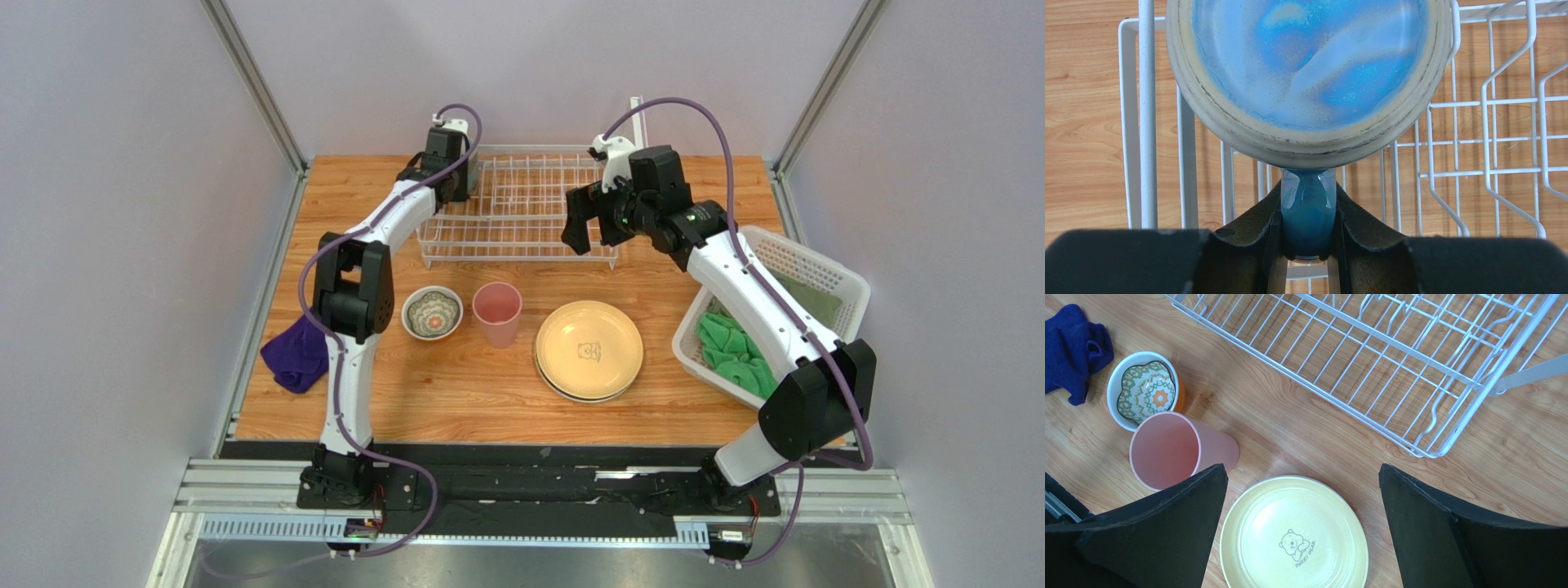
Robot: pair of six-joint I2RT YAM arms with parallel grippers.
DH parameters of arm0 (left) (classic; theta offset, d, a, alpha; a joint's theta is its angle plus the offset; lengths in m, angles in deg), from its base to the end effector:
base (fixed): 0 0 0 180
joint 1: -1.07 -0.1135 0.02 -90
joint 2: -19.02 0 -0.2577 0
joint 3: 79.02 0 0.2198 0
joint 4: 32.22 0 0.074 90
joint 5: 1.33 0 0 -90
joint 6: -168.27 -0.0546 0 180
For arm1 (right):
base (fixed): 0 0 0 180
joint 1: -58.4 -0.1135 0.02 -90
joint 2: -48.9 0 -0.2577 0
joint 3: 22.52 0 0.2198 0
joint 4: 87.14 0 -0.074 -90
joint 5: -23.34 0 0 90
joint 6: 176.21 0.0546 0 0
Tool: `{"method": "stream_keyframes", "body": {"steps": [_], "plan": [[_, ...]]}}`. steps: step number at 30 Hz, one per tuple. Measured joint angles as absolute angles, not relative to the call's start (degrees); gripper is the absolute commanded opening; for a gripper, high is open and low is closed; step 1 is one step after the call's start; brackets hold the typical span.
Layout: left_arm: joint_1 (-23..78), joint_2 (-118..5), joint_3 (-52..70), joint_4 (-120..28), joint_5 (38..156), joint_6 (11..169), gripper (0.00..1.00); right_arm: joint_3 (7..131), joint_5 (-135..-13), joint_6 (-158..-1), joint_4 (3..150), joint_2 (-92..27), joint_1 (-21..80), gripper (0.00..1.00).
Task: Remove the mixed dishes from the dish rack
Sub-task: Pick up the cup from the dish rack.
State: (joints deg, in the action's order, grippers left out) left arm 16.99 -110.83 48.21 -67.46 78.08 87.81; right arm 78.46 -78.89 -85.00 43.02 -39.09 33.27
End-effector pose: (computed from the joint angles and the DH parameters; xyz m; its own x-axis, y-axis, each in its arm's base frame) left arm 0.4889 -0.1290 0.2229 -0.6036 0.0028 -0.7973 0.0305 0.9993 -0.0196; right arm 0.2912 0.1494 0.3441 -0.5548 -0.2375 -0.7973 -0.5569 0.8180 0.1439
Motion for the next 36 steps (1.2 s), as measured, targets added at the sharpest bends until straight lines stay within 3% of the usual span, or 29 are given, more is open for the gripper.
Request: {"method": "stream_keyframes", "body": {"steps": [5, 9, 36], "plan": [[16.99, -110.83, 48.21, -67.44, 78.06, 87.79, 0.12, 78.46, -79.24, -85.00, 43.04, -39.09, 33.36, 0.98], [16.99, -110.83, 48.21, -67.46, 78.06, 87.79, 0.00, 78.44, -79.48, -85.00, 43.04, -39.09, 33.36, 0.98], [16.79, -101.80, 42.58, -73.56, 82.45, 87.16, 0.00, 77.24, -81.79, -84.96, 43.21, -39.09, 34.13, 0.98]]}}
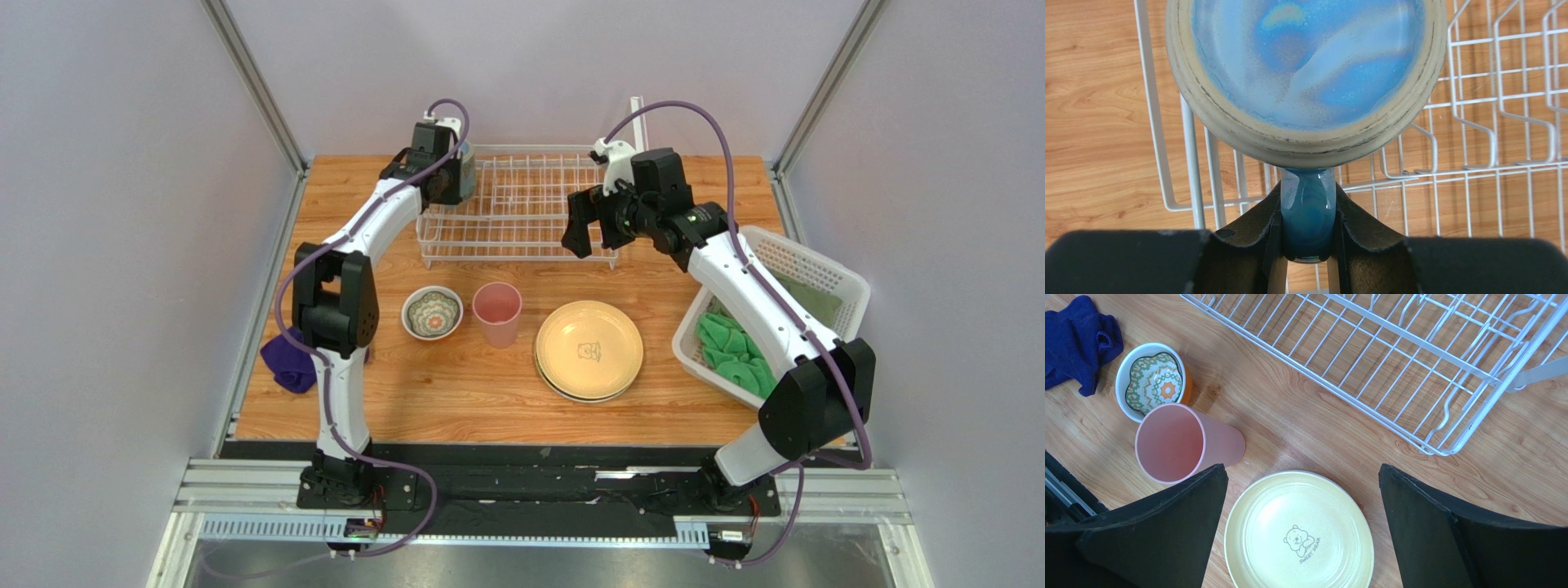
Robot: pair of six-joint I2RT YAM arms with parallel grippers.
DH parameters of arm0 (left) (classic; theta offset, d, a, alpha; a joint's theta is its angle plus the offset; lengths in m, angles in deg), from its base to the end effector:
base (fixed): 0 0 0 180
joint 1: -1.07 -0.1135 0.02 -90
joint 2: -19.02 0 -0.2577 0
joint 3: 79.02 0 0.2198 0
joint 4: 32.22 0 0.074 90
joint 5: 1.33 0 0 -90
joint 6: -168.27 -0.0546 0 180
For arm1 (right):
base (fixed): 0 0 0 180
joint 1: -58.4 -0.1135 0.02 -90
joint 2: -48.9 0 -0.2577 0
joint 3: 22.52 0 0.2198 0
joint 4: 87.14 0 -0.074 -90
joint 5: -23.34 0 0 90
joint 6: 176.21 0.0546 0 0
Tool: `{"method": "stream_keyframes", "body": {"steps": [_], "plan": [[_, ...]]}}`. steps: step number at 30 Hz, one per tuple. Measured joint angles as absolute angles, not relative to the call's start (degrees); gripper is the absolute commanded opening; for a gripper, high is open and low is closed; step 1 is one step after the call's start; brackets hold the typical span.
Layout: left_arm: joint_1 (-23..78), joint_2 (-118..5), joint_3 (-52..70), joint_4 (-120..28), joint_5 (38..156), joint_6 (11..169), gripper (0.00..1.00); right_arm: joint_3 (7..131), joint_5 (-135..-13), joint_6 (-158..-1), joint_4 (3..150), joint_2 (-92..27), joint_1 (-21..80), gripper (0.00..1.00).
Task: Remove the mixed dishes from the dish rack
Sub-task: Pick up the cup from the dish rack.
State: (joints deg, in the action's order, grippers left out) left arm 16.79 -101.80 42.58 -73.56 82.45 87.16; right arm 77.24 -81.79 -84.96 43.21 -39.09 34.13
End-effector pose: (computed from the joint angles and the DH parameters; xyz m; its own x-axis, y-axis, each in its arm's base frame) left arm 0.4533 -0.1214 0.2544 -0.6478 0.0227 -0.7615 0.0911 0.9947 -0.0478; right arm 0.2915 0.1471 0.3381 -0.5724 -0.2350 -0.7856 -0.5722 0.8007 0.1774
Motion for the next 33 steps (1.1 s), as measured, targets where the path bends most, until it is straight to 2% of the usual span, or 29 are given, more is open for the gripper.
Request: {"method": "stream_keyframes", "body": {"steps": [18, 33], "plan": [[16.66, -91.83, 42.49, -77.14, 90.69, 86.96, 0.00, 77.24, -81.77, -84.98, 43.19, -39.07, 34.28, 0.98], [10.69, -82.26, 38.82, -80.29, 114.76, 93.82, 0.00, 76.60, -79.94, -83.65, 49.95, -36.07, 35.46, 0.98]]}}
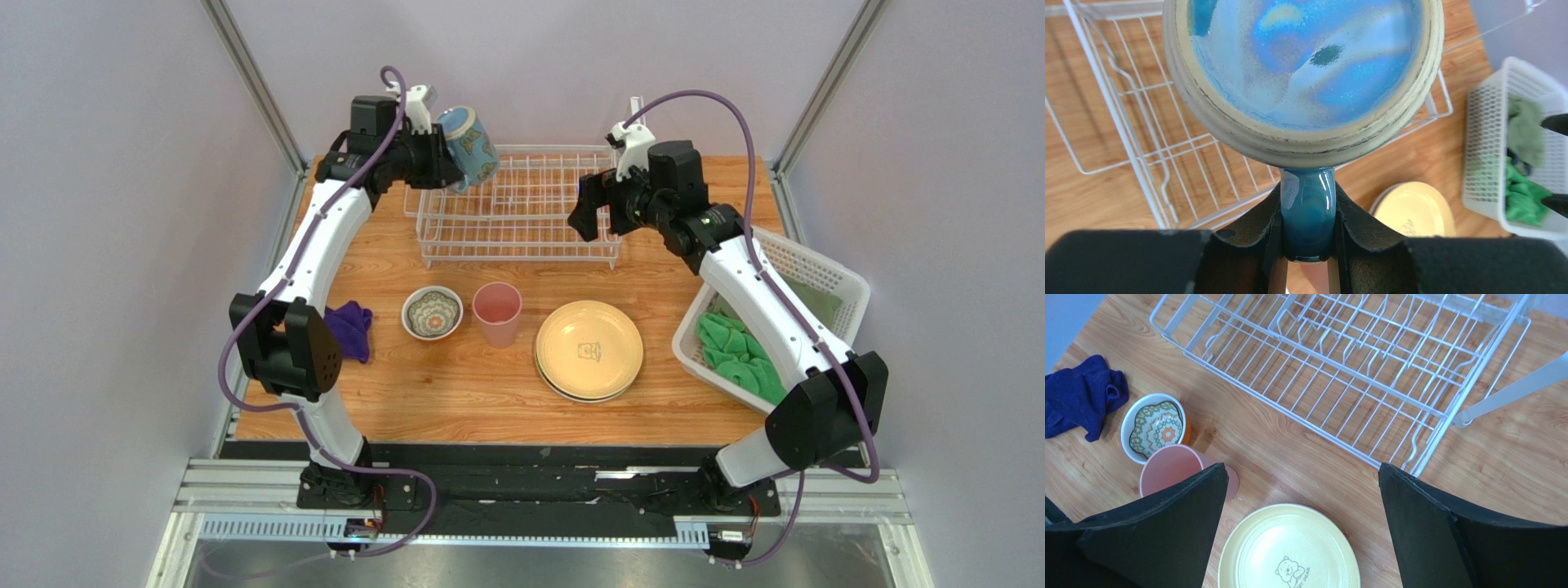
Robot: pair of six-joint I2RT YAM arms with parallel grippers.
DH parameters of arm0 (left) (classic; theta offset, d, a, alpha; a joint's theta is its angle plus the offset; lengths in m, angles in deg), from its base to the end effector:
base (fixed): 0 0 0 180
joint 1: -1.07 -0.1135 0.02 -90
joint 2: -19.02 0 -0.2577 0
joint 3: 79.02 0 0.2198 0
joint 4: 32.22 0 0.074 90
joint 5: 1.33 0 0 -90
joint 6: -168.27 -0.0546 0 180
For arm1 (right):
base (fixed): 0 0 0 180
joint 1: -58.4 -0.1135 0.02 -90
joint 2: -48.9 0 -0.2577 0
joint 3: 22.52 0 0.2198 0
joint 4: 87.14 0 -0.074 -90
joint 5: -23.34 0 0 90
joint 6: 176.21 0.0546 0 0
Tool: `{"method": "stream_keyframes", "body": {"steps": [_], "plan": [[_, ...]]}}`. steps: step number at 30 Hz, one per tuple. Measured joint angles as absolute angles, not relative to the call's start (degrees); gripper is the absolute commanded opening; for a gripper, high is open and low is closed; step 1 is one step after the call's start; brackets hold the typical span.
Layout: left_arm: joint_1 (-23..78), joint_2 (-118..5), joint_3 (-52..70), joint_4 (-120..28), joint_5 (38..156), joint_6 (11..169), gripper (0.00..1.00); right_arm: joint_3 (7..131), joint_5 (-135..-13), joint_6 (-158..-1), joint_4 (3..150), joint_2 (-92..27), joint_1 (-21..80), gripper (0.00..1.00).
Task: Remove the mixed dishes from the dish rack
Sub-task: Pick up the cup from the dish rack, then place the cup at the center of the board.
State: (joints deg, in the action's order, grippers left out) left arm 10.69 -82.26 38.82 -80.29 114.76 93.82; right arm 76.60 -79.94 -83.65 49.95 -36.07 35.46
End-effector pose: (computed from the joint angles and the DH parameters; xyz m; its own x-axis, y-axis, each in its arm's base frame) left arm 0.3765 -0.0882 0.3646 -0.6358 -0.1364 -0.7597 0.3626 0.8161 -0.4500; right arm 0.2916 0.1371 0.3628 -0.4679 -0.1508 -0.8708 -0.5444 0.8254 0.1496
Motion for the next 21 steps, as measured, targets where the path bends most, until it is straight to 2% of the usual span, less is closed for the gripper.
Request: {"method": "stream_keyframes", "body": {"steps": [13, 21], "plan": [[4.16, -81.80, 27.43, -72.35, 136.92, 109.56, 0.00, 75.66, -74.71, -81.90, 58.65, -34.98, 35.50, 0.99], [4.16, -79.35, 21.31, -60.53, 145.71, 121.23, 0.00, 73.30, -73.14, -77.79, 66.89, -34.94, 35.61, 0.91]]}}
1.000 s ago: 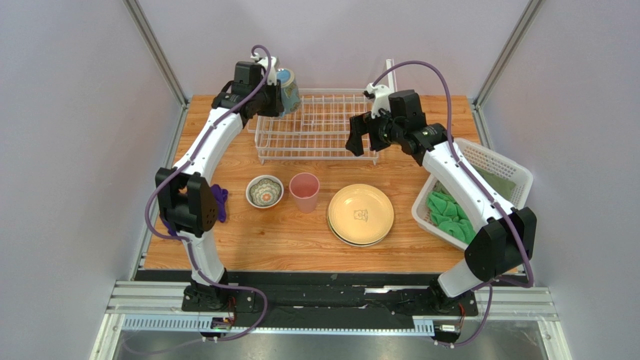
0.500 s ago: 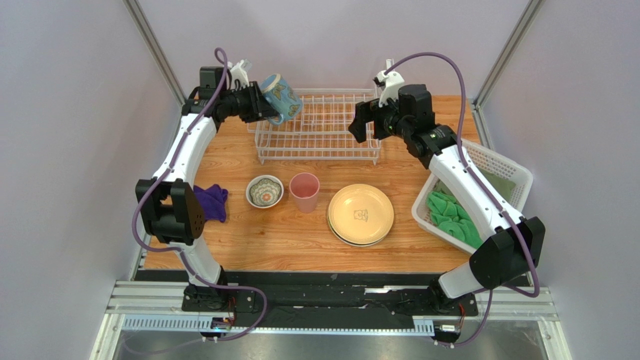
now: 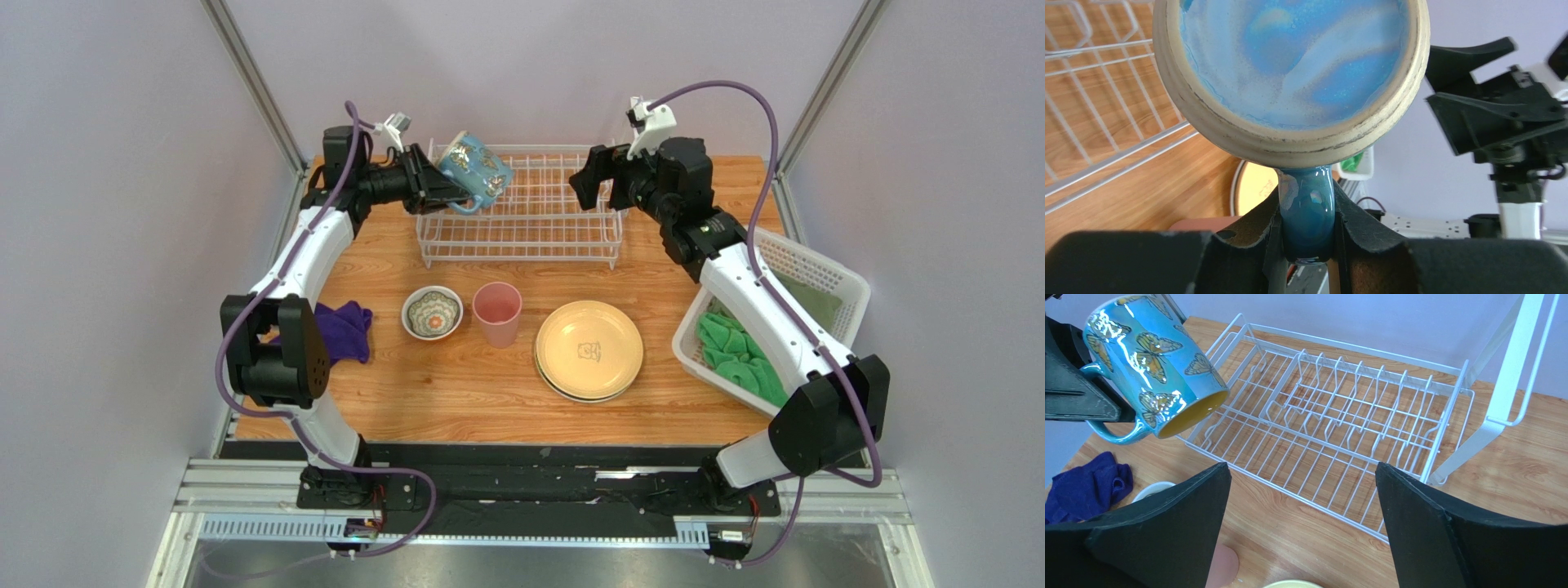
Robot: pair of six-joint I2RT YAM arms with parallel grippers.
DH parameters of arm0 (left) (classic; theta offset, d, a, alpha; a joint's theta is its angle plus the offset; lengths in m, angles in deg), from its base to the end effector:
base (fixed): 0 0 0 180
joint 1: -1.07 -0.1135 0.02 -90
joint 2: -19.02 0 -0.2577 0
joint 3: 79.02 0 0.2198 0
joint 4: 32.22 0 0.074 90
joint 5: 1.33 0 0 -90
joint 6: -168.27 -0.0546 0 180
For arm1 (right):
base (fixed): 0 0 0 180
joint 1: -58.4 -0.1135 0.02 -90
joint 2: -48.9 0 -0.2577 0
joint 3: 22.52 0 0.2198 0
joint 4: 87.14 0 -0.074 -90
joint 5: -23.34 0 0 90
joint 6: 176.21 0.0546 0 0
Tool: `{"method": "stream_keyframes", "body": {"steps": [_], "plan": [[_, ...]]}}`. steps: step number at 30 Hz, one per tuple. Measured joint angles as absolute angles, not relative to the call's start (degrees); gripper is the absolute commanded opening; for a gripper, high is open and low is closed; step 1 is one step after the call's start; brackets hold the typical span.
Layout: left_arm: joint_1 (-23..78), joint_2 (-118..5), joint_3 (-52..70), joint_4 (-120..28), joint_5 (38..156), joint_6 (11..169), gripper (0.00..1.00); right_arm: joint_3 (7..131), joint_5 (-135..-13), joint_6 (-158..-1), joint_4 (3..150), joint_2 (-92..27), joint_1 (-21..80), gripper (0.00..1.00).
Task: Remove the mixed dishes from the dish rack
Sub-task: Place the cup at the center of the board.
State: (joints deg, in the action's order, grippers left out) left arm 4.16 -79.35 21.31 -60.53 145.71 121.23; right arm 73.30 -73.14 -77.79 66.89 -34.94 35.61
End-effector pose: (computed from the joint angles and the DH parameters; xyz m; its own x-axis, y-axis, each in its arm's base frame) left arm 0.3671 -0.0657 0.3299 -0.8560 -0.3251 -0.4020 0.2689 0.3842 -0.8832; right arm 0.3035 0.1342 0.3843 -0.2916 0.0353 -0.9559 -0.4480 0.8779 0.1691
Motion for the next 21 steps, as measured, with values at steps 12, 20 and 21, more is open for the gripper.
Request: {"method": "stream_keyframes", "body": {"steps": [12, 20, 21], "plan": [[4.14, -78.72, 11.06, -28.31, 151.15, 148.36, 0.00, 63.42, -73.12, -70.93, 78.75, -34.89, 35.61, 0.78], [4.16, -78.70, 9.27, -17.69, 151.59, 156.60, 0.00, 63.45, -76.28, -67.69, 81.68, -34.89, 35.61, 0.72], [4.25, -78.70, 8.94, -17.19, 151.61, 157.03, 0.00, 63.45, -76.96, -67.36, 81.84, -34.89, 35.61, 0.71]]}}
